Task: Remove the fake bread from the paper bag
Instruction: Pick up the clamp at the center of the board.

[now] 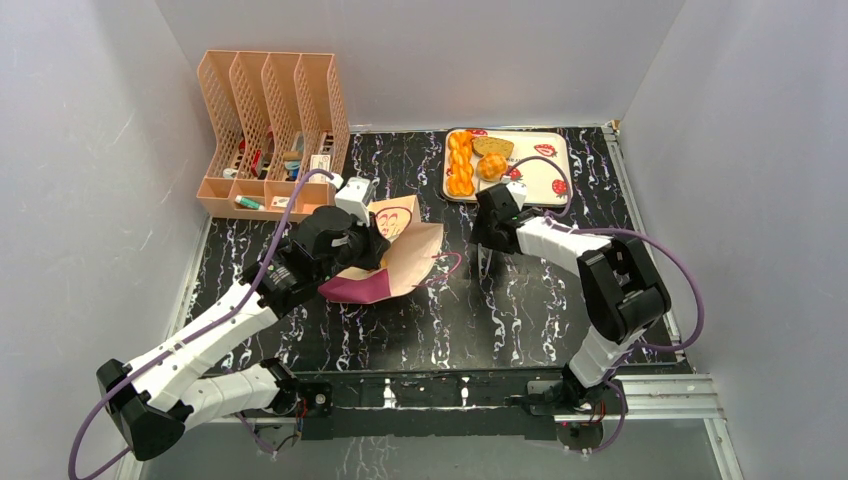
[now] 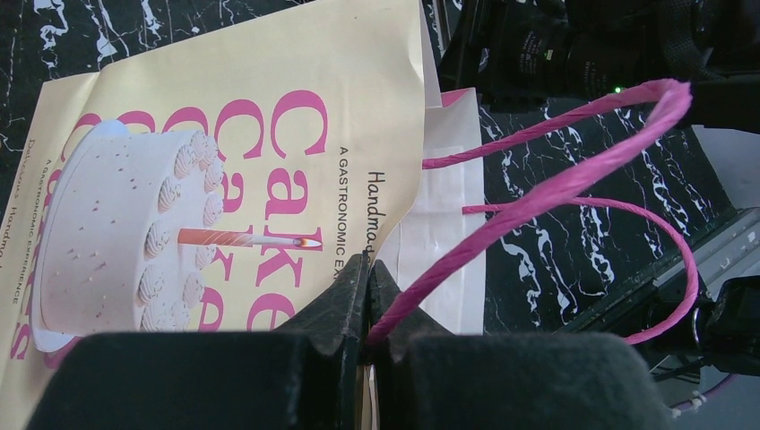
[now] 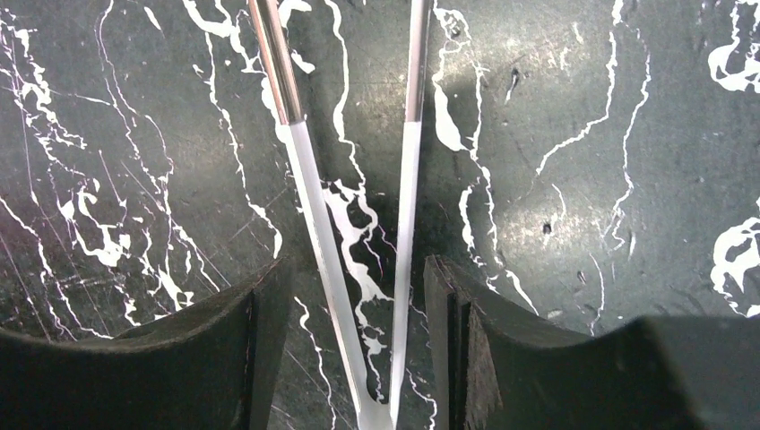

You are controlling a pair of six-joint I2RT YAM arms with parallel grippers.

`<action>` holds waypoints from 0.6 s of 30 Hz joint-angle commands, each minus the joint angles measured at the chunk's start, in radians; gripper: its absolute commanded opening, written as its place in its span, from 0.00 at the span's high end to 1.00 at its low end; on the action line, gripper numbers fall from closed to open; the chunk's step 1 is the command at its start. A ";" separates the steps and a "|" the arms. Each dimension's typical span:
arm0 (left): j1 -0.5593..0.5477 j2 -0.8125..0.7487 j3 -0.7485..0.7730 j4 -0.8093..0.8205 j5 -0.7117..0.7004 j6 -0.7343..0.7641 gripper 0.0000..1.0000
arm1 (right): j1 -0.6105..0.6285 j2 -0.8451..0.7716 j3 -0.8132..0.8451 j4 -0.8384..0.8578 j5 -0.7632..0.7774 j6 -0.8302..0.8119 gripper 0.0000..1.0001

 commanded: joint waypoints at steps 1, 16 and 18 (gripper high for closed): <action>0.011 -0.006 -0.012 -0.003 -0.008 -0.008 1.00 | 0.004 -0.061 -0.012 0.014 0.001 -0.008 0.47; 0.011 -0.016 -0.013 -0.024 -0.028 -0.018 1.00 | 0.003 0.036 -0.006 0.065 0.015 -0.036 0.54; 0.011 -0.016 -0.011 -0.025 -0.031 -0.017 1.00 | 0.004 0.033 -0.014 0.064 0.008 -0.038 0.60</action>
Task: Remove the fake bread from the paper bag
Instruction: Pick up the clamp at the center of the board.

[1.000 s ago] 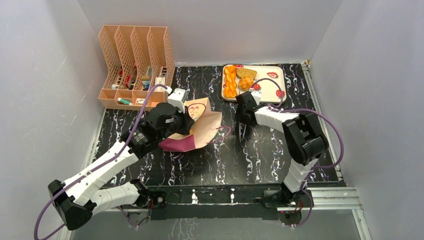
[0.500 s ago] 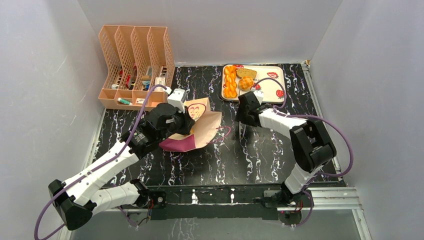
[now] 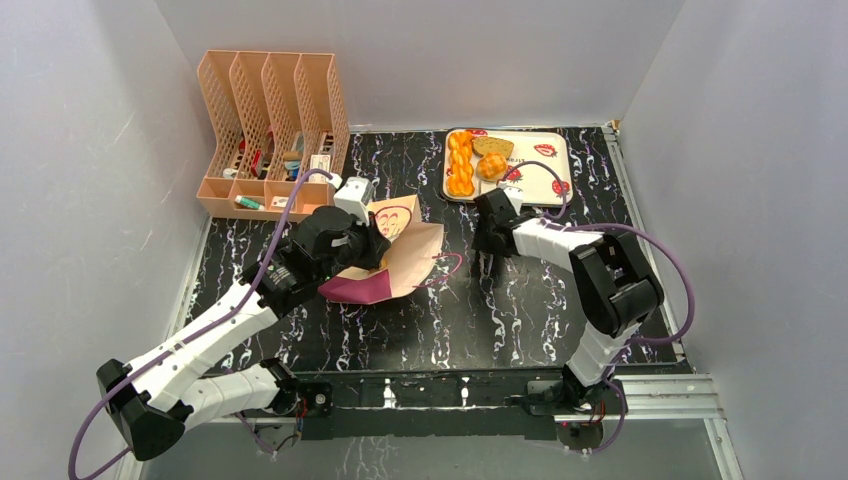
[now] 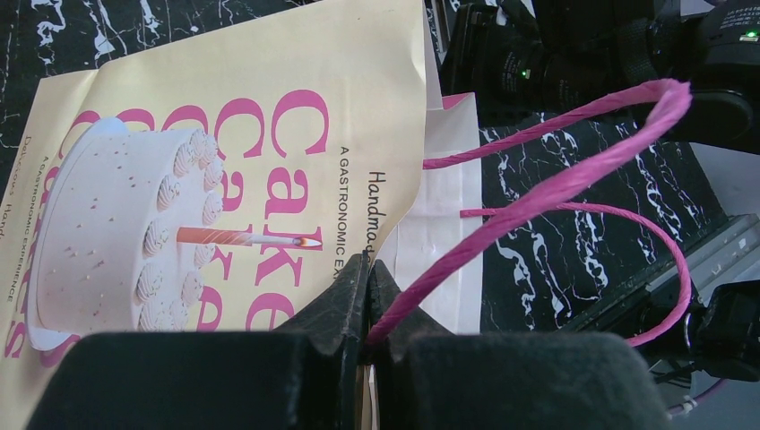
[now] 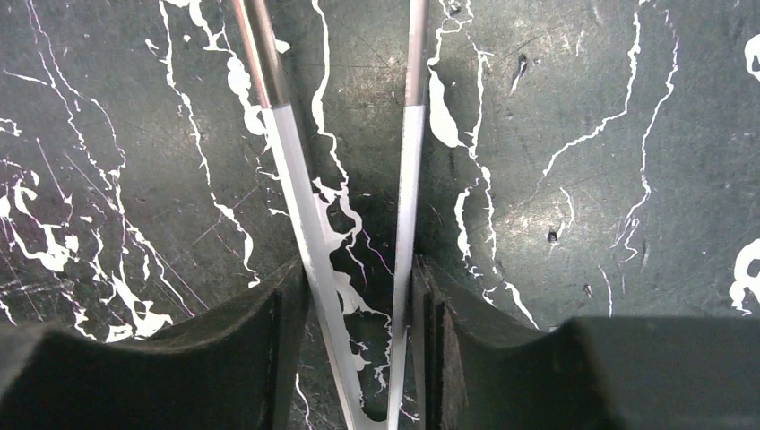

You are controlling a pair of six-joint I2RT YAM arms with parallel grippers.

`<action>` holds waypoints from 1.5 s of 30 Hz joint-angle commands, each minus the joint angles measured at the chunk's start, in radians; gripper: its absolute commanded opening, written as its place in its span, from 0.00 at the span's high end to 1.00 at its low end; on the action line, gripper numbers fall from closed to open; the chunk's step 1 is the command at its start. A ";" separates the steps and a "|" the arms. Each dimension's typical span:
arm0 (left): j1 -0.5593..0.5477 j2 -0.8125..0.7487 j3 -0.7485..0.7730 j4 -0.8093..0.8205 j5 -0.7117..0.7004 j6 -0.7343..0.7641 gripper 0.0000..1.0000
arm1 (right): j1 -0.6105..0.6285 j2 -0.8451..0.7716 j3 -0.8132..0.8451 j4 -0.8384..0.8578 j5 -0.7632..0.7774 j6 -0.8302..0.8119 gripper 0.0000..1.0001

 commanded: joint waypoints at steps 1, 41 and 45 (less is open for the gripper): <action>0.011 -0.015 -0.011 -0.029 -0.030 0.004 1.00 | 0.004 -0.008 -0.002 0.047 0.013 -0.012 0.61; 0.011 -0.068 -0.155 0.119 0.050 0.018 1.00 | 0.005 -0.511 -0.157 -0.208 -0.132 0.011 0.74; 0.011 -0.060 -0.147 0.101 0.056 0.027 1.00 | 0.007 -0.600 -0.180 -0.242 -0.132 0.007 0.74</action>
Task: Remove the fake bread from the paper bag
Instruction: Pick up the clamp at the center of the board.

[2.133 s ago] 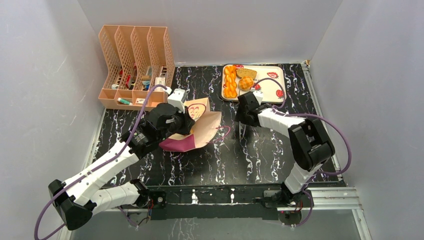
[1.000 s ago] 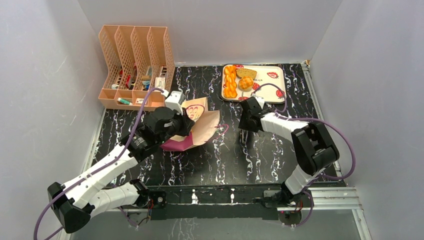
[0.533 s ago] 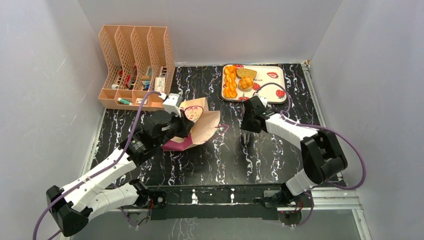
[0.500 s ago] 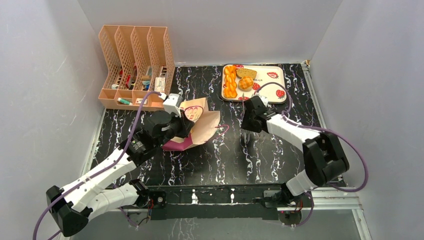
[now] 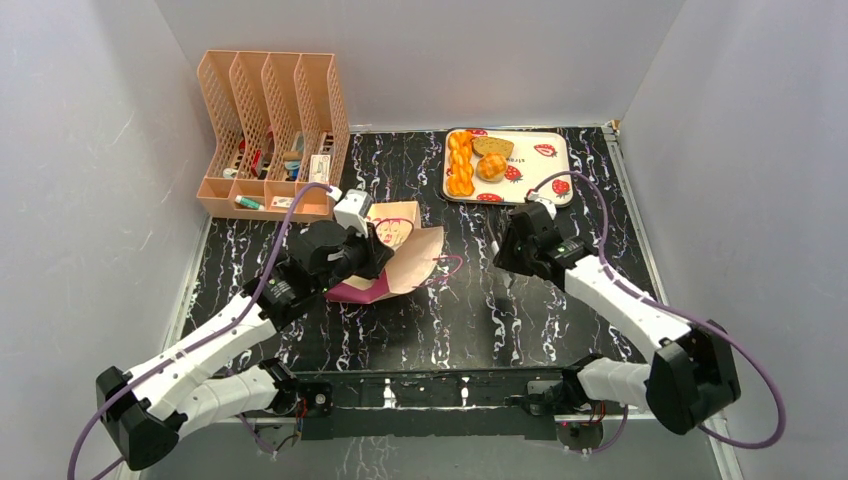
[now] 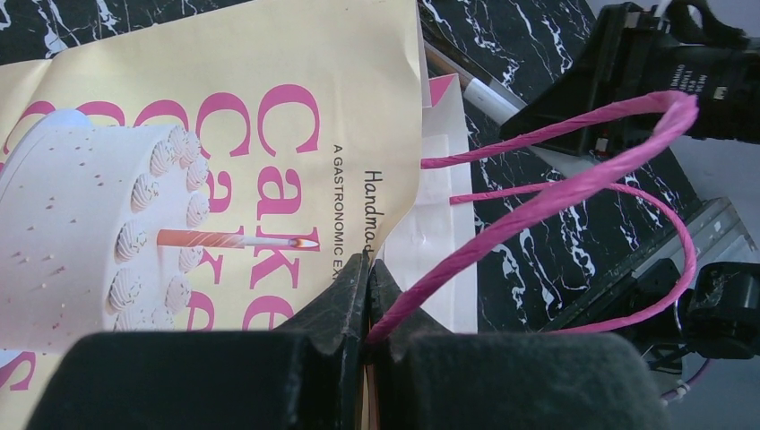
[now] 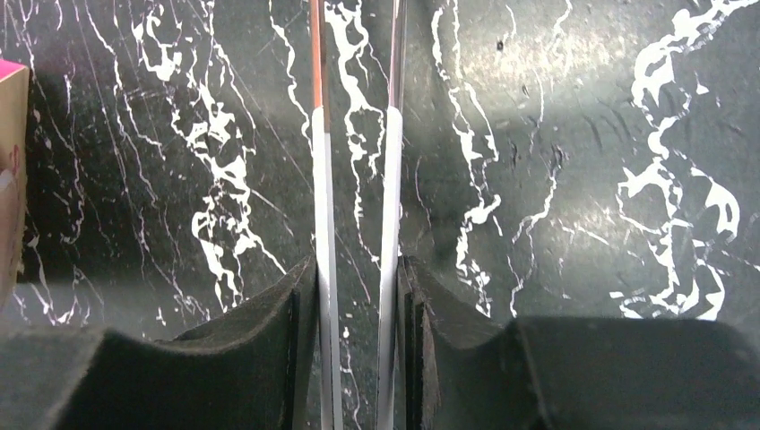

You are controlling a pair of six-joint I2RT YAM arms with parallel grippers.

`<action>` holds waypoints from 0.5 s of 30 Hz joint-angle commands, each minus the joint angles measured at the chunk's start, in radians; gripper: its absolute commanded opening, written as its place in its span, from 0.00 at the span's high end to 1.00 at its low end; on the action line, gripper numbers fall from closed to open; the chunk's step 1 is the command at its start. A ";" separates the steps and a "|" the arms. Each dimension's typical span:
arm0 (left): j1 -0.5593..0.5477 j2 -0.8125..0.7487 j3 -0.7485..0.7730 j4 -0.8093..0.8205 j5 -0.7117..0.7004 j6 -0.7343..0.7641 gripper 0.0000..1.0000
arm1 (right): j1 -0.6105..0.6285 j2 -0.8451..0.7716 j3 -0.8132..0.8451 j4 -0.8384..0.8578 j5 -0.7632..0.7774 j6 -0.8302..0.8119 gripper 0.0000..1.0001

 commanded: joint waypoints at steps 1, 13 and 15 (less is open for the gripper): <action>0.011 0.012 0.000 -0.042 0.008 0.031 1.00 | 0.006 -0.106 -0.014 -0.017 0.001 -0.007 0.75; 0.012 0.038 -0.022 -0.027 0.033 0.040 1.00 | 0.008 -0.245 0.032 -0.129 0.013 -0.012 0.76; 0.011 0.045 -0.021 -0.024 0.034 0.036 1.00 | 0.008 -0.258 0.058 -0.159 0.006 -0.015 0.76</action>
